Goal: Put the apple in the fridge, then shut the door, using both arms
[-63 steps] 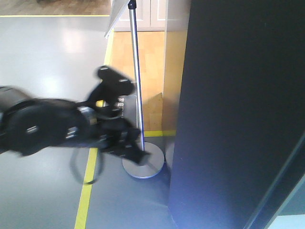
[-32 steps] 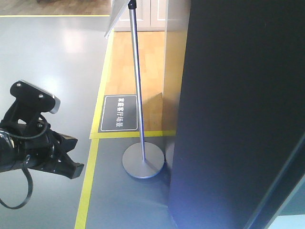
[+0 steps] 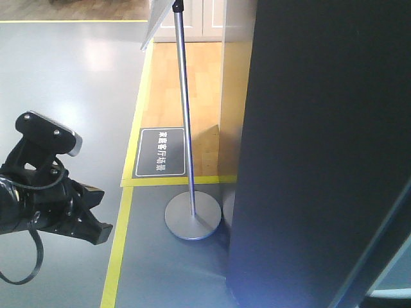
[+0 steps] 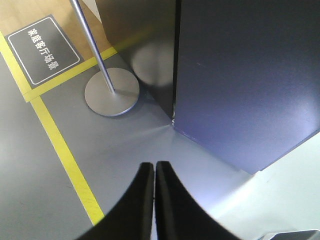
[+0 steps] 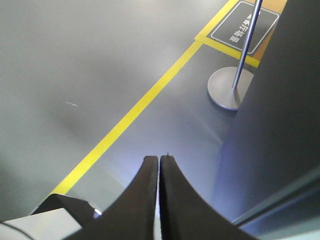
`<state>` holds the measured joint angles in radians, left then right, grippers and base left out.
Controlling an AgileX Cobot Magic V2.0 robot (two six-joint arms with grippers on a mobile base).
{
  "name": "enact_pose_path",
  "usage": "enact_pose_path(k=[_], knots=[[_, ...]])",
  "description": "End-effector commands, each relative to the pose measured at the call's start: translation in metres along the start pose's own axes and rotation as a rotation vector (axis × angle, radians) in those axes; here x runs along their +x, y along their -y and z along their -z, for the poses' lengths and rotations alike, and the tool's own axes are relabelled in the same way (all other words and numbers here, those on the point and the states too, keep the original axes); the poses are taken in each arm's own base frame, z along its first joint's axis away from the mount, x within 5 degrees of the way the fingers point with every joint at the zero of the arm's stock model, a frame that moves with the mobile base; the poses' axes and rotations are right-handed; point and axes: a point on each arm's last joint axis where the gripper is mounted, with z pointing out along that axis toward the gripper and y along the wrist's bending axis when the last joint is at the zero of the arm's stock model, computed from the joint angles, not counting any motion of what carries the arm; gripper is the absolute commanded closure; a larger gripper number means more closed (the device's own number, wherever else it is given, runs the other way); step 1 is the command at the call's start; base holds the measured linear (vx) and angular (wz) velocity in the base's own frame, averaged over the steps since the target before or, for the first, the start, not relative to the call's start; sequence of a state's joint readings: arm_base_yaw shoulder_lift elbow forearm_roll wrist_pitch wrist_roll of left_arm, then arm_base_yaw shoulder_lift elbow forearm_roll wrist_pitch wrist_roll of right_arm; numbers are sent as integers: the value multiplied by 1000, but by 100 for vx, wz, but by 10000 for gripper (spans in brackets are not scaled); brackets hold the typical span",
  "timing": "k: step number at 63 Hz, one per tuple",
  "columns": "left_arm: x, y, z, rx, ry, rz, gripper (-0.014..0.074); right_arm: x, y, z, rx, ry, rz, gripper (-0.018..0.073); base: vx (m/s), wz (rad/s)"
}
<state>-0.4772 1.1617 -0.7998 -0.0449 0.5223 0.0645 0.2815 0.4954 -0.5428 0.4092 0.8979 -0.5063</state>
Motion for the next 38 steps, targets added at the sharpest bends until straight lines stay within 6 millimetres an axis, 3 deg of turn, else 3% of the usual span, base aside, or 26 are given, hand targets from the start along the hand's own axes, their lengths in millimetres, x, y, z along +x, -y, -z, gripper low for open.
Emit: enact_pose_path(k=[1, 16, 38], knots=[[-13, -1, 11, -6, 97, 15, 603, -29, 10, -5, 30, 81, 10, 564, 0, 0], [-13, -1, 11, -6, 97, 15, 603, -65, 29, -18, 78, 33, -9, 563, 0, 0], [-13, -1, 11, -6, 97, 15, 603, -78, 54, -25, 290, 59, -33, 563, 0, 0]])
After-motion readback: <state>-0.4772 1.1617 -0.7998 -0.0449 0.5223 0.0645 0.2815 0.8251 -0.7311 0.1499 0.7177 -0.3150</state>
